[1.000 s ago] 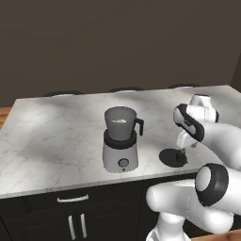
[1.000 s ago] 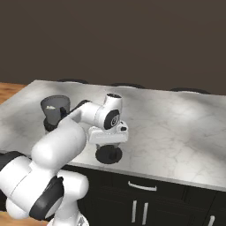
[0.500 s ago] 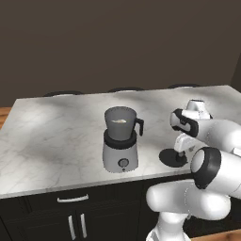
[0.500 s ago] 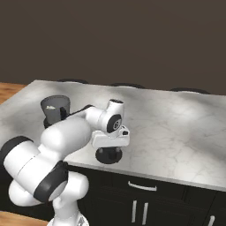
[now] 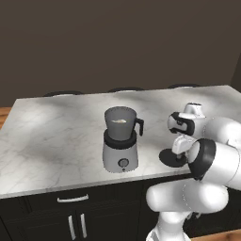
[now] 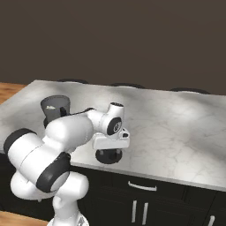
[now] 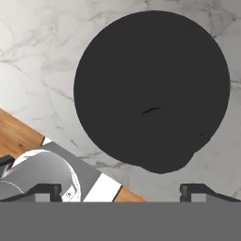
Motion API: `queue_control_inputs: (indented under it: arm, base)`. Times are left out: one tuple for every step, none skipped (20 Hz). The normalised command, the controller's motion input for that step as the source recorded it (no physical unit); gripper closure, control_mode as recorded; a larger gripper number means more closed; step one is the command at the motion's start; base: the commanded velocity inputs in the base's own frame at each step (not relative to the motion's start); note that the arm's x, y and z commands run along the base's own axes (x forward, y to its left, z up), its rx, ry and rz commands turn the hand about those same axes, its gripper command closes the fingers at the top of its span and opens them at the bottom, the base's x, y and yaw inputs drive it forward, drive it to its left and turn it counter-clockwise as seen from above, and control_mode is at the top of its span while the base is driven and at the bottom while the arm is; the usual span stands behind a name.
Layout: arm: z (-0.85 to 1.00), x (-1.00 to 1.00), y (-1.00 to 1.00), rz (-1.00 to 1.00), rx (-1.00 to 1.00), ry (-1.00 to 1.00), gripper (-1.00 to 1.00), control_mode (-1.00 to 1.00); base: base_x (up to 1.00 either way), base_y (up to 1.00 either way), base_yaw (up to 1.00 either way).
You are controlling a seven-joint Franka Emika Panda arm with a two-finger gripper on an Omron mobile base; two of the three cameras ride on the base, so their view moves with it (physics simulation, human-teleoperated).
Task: Grab the garlic and lemon wedge from the fridge, place them in the blender, close the lid, and turn on the blender to create a marinade.
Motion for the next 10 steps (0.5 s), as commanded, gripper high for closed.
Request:
queue_control_inputs:
  arm:
    - [-0.09,0.14,0.0,0.0,0.0,0.0,-1.0,-1.0]
    - [-0.09,0.16,0.0,0.0,0.0,0.0,-1.0,-1.0]
    - [-0.09,0.19,0.0,0.0,0.0,0.0,-1.0,-1.0]
    - [-0.11,0.17,0.0,0.0,0.0,0.0,-1.0,-1.0]
    - [-0.09,0.13,0.0,0.0,0.0,0.0,-1.0,-1.0]
    - [-0.11,0.11,0.0,0.0,0.0,0.0,-1.0,-1.0]
    - [-0.14,0.13,0.0,0.0,0.0,0.0,-1.0,-1.0]
    - [-0.17,0.13,0.0,0.0,0.0,0.0,-1.0,-1.0]
    - [-0.21,0.15,0.0,0.0,-0.01,0.0,-1.0,-1.0]
    - [-0.24,0.16,0.0,0.0,-0.01,0.0,-1.0,-1.0]
  base:
    - [0.0,0.0,0.0]
    - [0.0,0.0,0.0]
    - [0.0,0.0,0.0]
    - [0.0,0.0,0.0]
    - [0.0,0.0,0.0]
    - [0.0,0.0,0.0]
    - [0.0,0.0,0.0]
    - [0.0,0.0,0.0]
    - [0.0,0.0,0.0]
    - [0.0,0.0,0.0]
